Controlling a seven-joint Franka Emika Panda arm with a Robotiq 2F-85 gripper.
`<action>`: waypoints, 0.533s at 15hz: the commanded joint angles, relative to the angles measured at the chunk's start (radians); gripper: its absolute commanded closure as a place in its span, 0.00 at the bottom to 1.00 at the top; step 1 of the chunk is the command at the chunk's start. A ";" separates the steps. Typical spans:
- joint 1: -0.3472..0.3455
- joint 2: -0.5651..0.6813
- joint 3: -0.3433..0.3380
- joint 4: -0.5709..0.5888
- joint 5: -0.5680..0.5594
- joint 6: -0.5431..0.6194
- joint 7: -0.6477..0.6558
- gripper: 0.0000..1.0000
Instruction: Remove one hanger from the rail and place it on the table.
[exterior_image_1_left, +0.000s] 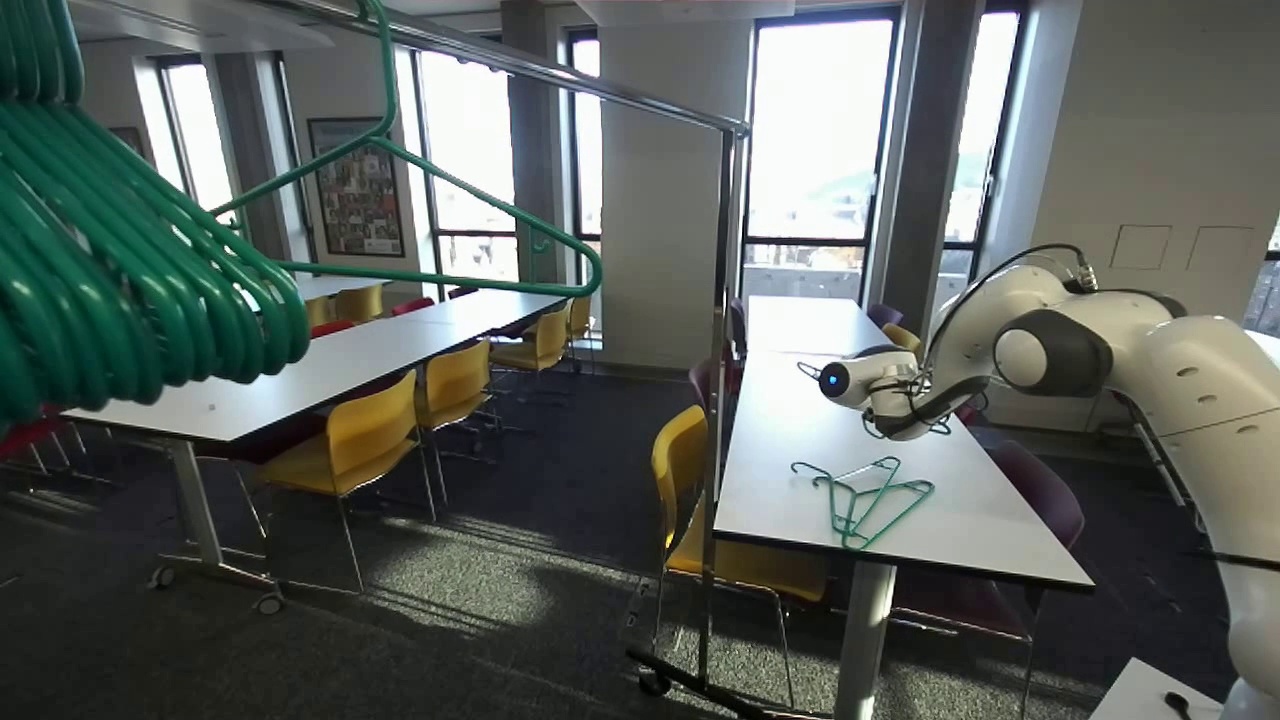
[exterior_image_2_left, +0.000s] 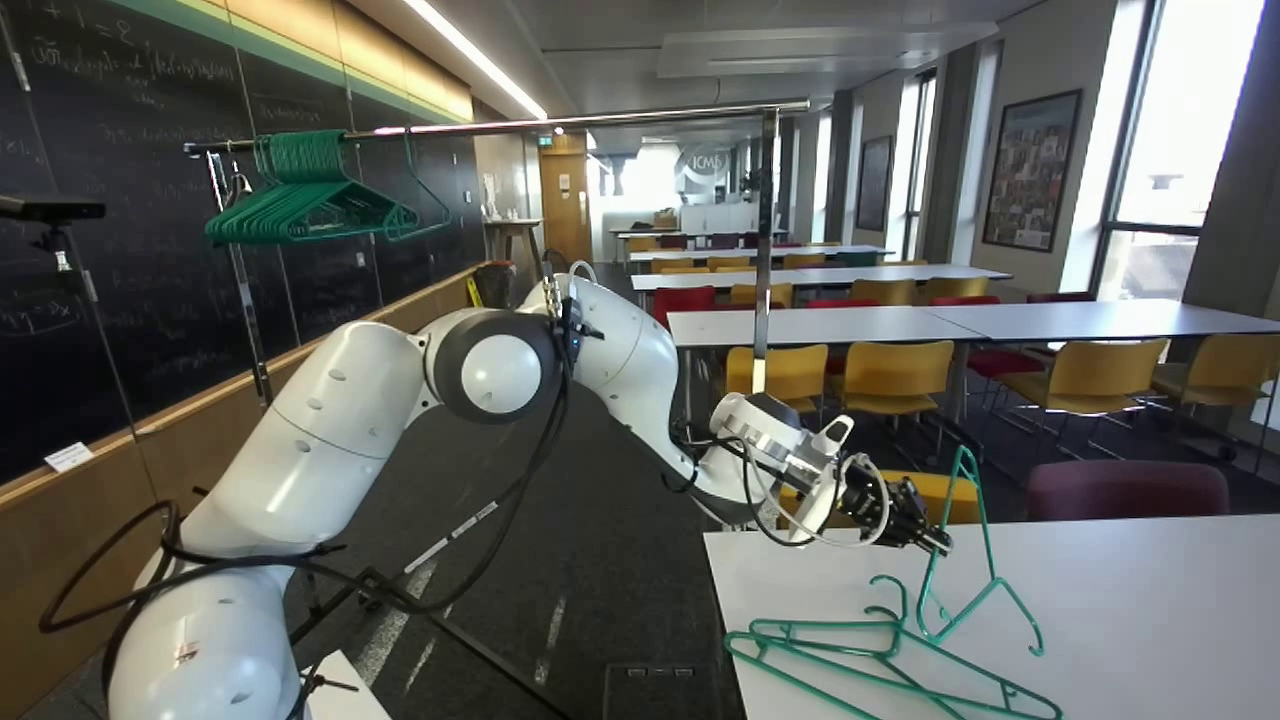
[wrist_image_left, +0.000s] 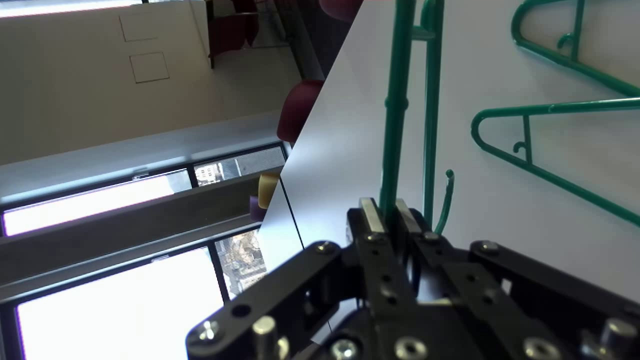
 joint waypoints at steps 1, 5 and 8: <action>0.010 0.046 -0.004 0.039 -0.020 -0.031 0.010 0.98; 0.029 0.064 -0.002 0.020 -0.026 -0.035 0.012 0.98; 0.042 0.075 -0.003 0.013 -0.028 -0.039 0.008 0.98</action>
